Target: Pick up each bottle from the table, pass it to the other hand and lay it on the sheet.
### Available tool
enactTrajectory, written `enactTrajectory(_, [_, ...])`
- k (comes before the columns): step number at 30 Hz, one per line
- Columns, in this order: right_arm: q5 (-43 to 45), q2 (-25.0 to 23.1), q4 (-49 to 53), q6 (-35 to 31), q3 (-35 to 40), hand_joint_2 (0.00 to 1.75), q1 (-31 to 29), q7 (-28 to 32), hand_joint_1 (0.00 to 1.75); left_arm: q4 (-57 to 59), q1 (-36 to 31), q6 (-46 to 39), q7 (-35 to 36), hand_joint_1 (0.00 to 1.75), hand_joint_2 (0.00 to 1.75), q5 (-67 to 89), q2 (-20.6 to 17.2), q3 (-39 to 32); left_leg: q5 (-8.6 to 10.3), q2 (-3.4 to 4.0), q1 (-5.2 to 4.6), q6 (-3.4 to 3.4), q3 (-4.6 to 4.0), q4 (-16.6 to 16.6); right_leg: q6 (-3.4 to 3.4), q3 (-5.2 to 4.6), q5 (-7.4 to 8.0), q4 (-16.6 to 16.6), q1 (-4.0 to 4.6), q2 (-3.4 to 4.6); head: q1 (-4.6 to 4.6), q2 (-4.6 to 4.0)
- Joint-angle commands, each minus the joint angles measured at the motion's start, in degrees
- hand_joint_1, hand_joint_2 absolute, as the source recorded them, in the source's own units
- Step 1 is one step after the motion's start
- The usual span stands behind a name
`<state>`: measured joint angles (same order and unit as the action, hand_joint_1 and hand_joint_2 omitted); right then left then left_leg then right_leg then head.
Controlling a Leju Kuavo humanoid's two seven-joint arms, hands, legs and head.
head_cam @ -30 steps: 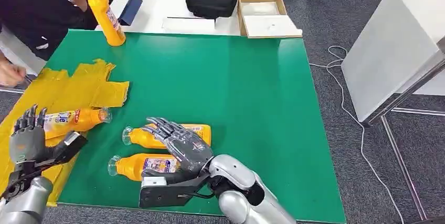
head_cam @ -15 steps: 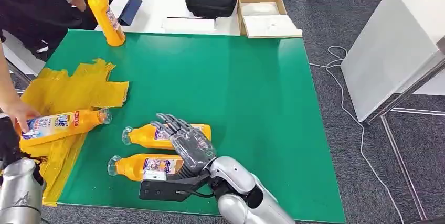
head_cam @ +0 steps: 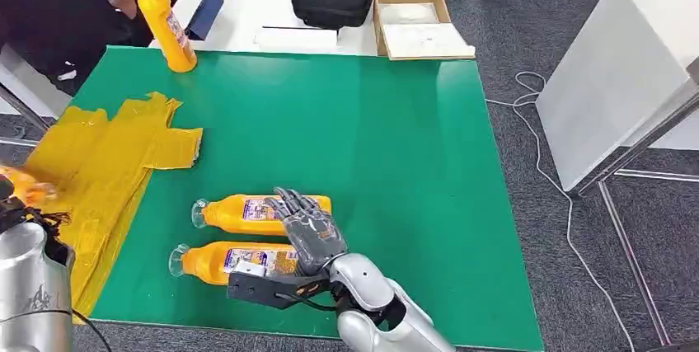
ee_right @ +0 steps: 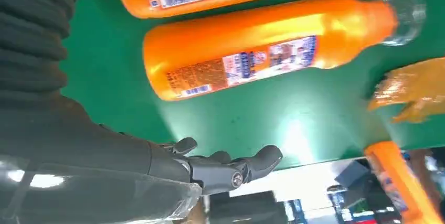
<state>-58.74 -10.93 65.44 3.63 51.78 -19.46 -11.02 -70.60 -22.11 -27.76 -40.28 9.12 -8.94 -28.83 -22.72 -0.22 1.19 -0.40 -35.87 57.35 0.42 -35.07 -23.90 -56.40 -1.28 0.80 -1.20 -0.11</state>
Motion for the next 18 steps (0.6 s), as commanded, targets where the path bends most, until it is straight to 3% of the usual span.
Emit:
enactTrajectory(1, [-4.7, -2.6, -13.9, -3.0, 2.6, 1.75, 0.0, -1.6, 0.00, 2.7, -4.7, 0.3, 0.3, 0.00, 0.00, 1.4, 4.3, 0.8, 0.02, -0.24, -0.02, 0.04, 0.17, -0.1, -0.06, 0.28, -0.07, 0.1, 0.01, -0.29, 0.00, 0.00])
enactTrajectory(18, [-1.8, -5.4, -25.0, -1.6, 8.8, 1.75, -3.9, 5.6, 0.00, 2.1, -4.6, 0.8, 0.3, 0.00, 0.00, 0.7, 4.8, -3.8, -0.10, -0.08, -0.03, 0.07, 0.40, -0.1, -0.12, 0.48, -0.13, 0.1, 0.02, -0.19, -0.02, 0.00])
